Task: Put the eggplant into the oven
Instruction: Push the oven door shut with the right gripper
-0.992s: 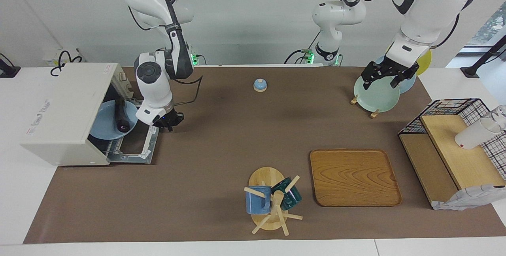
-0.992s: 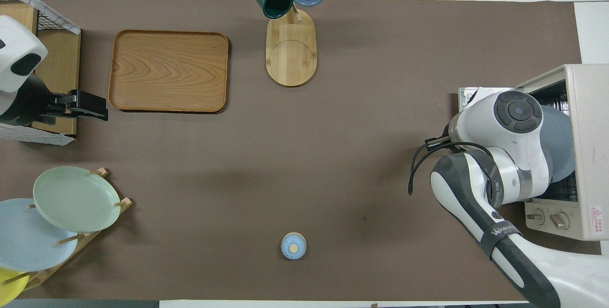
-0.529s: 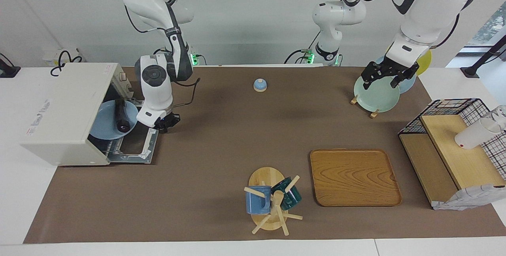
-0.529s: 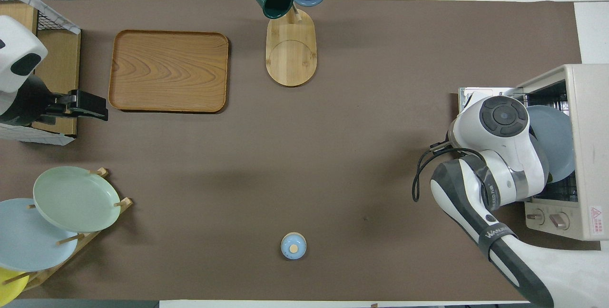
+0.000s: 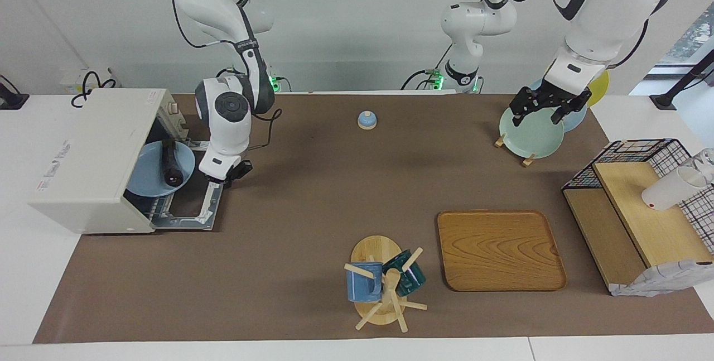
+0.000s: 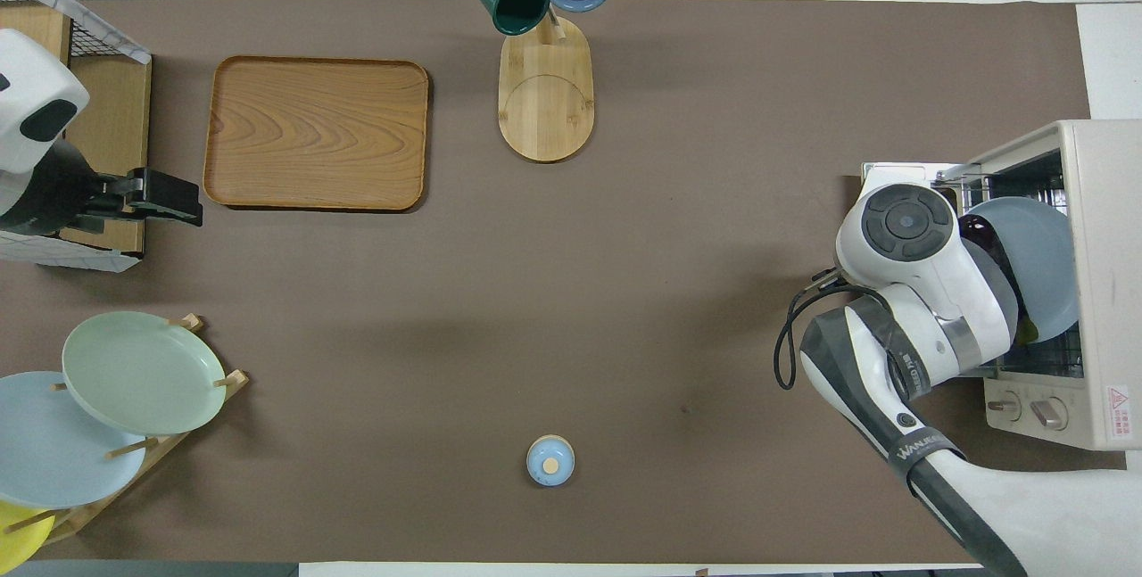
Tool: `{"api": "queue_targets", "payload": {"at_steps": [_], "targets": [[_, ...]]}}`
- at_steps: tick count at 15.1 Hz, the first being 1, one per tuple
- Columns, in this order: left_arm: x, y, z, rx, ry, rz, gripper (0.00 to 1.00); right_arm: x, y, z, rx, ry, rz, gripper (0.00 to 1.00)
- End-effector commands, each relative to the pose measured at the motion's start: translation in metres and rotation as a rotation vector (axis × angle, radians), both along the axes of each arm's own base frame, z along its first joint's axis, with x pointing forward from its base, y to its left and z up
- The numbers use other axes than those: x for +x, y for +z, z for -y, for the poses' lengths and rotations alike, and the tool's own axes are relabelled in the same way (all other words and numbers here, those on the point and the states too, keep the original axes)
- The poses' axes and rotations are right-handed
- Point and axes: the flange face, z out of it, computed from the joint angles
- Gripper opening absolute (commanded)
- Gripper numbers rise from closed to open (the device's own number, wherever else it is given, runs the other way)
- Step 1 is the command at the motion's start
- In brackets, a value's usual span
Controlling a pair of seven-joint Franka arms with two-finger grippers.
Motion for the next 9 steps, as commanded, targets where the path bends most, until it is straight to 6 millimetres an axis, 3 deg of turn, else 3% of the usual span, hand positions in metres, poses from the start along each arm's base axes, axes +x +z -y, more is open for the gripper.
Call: {"api": "queue_targets", "payload": {"at_steps": [1, 4, 9], "targets": [[-0.004, 0.004, -0.005, 0.002, 0.009, 0.004, 1.00, 0.023, 0.047, 0.034, -0.063, 0.029, -0.013, 0.00], [-0.003, 0.004, -0.004, 0.002, 0.008, 0.002, 1.00, 0.022, 0.085, 0.060, -0.017, 0.007, 0.003, 0.00], [-0.003, 0.004, -0.005, 0.002, 0.009, 0.002, 1.00, 0.009, 0.116, 0.110, 0.022, -0.017, -0.021, 0.00]]}}
